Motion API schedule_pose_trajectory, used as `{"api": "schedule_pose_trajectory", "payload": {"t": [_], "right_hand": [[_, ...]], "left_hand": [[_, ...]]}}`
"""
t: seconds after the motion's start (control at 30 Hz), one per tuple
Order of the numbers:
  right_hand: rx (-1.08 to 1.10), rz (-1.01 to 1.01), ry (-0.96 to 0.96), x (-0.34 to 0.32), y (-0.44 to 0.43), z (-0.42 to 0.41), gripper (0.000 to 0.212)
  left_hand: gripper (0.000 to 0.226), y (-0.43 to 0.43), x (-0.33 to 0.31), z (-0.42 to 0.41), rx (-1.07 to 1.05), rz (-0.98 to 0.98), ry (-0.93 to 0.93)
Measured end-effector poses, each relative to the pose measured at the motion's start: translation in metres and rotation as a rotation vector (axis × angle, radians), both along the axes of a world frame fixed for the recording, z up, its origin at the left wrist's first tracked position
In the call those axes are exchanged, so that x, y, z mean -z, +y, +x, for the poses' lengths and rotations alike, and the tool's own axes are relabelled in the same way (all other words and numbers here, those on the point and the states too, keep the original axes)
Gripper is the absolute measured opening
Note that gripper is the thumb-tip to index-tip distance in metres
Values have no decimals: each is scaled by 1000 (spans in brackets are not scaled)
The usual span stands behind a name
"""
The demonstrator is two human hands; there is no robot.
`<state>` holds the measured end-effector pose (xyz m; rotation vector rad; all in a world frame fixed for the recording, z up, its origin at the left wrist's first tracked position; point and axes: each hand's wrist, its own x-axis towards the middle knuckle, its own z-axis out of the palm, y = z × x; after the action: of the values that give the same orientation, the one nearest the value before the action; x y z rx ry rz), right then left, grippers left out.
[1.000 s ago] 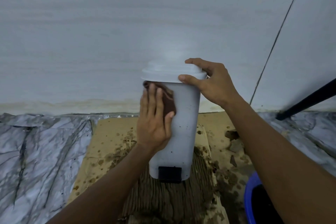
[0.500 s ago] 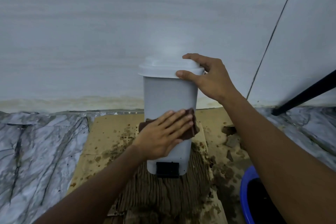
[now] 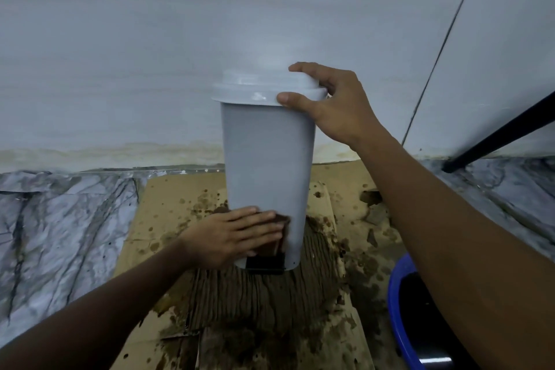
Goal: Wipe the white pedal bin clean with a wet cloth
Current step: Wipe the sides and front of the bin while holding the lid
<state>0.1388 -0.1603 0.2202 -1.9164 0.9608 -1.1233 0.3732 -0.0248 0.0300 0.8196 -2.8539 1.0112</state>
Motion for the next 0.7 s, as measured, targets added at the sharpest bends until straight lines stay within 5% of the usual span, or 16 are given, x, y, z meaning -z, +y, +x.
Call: {"api": "schedule_pose_trajectory", "payload": {"t": [0.23, 0.47, 0.7], "right_hand": [[4, 11, -36, -1, -3, -2, 50], [4, 5, -16, 1, -3, 0, 53], [13, -6, -24, 3, -4, 2, 52]], "left_hand": [[55, -38, -71, -46, -246, -220, 414], [60, -20, -37, -40, 58, 4, -52], [59, -44, -90, -78, -399, -274, 506]]}}
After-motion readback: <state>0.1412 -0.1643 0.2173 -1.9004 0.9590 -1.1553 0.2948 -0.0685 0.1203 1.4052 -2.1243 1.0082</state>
